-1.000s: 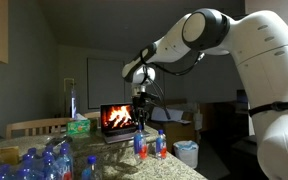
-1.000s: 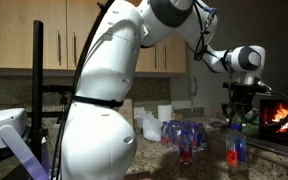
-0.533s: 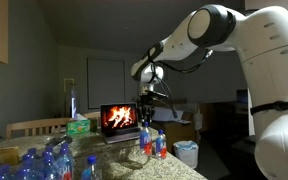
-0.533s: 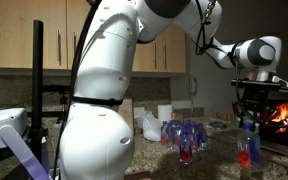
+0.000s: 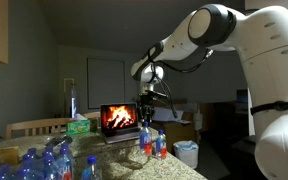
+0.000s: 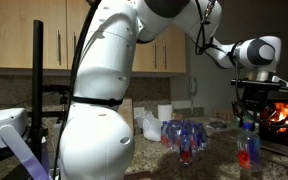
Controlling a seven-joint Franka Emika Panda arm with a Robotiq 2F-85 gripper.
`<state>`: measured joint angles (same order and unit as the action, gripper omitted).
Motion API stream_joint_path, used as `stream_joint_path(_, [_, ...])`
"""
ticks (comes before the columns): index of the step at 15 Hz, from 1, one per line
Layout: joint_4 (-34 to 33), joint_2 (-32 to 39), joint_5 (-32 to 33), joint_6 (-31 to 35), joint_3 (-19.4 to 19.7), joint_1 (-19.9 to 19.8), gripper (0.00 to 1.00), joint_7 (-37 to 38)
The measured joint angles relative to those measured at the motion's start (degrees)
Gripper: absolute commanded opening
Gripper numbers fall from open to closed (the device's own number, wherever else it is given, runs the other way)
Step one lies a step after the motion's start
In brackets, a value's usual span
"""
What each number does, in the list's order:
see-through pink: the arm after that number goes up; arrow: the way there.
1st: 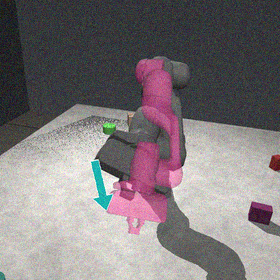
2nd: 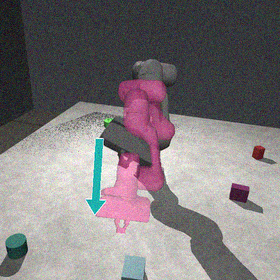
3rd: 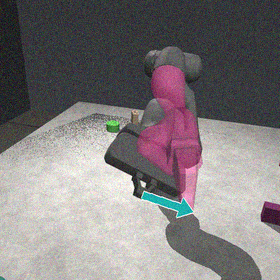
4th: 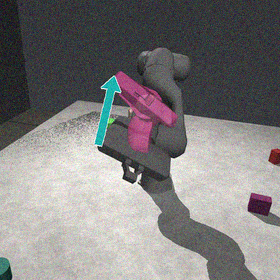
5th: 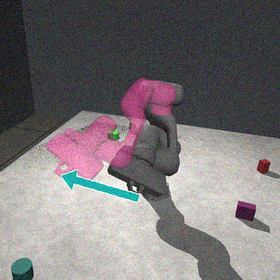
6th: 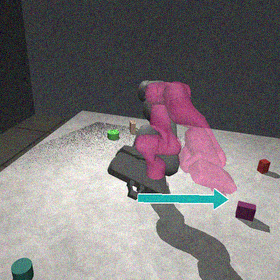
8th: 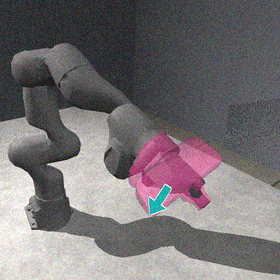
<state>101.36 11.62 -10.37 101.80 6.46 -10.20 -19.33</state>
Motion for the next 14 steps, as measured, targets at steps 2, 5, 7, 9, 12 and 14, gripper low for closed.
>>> stream_joint_path(2, [-0.4,0.5,0.3,-0.2,0.2,0.0,0.15,-0.4])
stream_joint_path(5, [-1.5,1.8,2.1,-0.8,1.1,-0.7,0.15,-3.3])
stream_joint_path(7, [-2.3,2.8,4.1,-0.8,1.5,-1.5,0.15,-5.9])
stream_joint_path(9, [-3.3,3.9,5.7,-0.8,1.8,-2.2,0.15,-8.4])
stream_joint_path(12, [-5.1,6.2,6.5,-0.8,1.7,-3.0,0.15,-11.3])
stream_joint_path(14, [-6.6,8.1,6.5,-0.7,1.6,-3.3,0.15,-13.2])
